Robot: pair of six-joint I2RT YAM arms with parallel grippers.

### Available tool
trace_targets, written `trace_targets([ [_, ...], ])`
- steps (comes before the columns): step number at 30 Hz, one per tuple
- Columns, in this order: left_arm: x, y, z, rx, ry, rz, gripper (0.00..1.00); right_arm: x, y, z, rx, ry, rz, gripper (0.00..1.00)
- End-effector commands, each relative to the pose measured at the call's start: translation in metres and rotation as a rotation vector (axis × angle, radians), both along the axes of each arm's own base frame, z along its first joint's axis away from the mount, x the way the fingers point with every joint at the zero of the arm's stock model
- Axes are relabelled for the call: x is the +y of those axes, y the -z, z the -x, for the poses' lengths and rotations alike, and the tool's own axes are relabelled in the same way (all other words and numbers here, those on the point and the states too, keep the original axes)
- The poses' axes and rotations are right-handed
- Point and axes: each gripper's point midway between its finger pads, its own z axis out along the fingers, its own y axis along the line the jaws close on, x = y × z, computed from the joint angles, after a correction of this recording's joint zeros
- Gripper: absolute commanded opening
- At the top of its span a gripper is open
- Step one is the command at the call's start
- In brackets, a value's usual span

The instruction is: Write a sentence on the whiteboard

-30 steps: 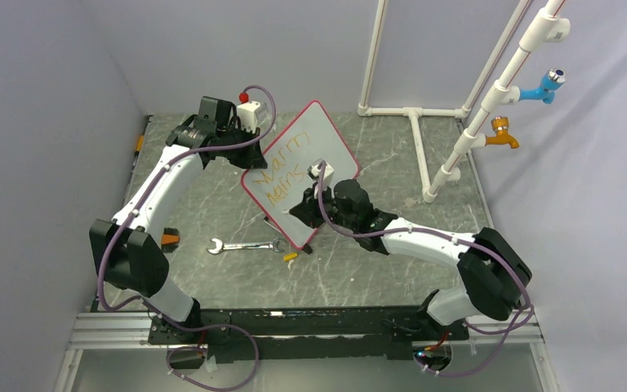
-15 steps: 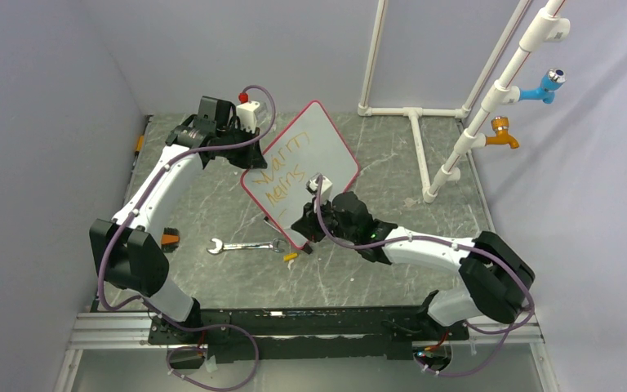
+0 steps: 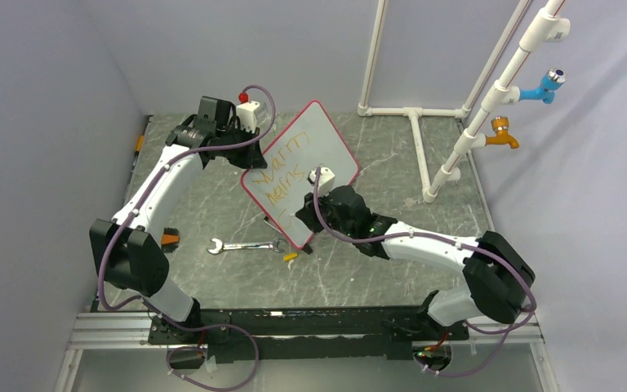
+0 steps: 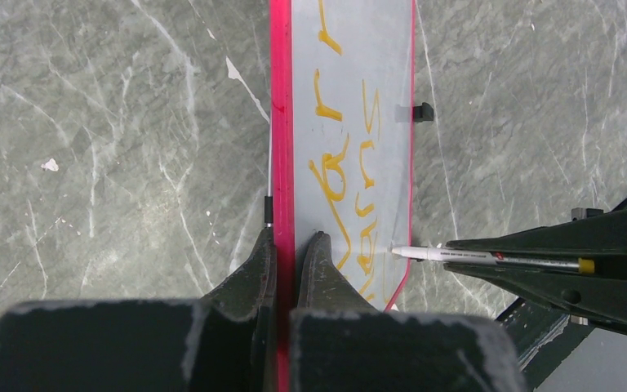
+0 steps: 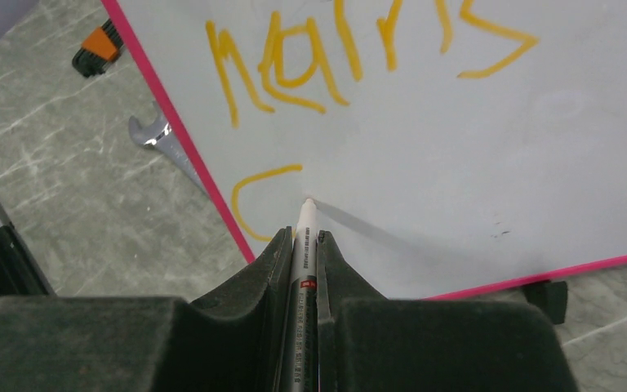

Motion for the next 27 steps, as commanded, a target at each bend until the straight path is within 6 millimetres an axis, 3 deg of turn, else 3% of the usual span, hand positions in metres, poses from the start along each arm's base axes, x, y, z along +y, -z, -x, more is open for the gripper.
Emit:
trace_targets([
  [1,0.057,0.059,0.002,0.069,-0.050,-0.349,0.00,-0.002,-0.023,-0.015,-0.070,0.047,0.003,0.00],
  [12,0.057,0.058,0.002,0.066,-0.051,-0.345,0.00,-0.014,-0.044,-0.019,-0.097,0.073,-0.052,0.00],
  [19,0.055,0.058,0.002,0.067,-0.047,-0.340,0.00,-0.007,-0.042,-0.034,-0.092,0.078,-0.054,0.00],
  [27,0.055,0.057,0.002,0.066,-0.048,-0.340,0.00,0.001,-0.031,-0.036,-0.064,0.056,-0.048,0.00],
])
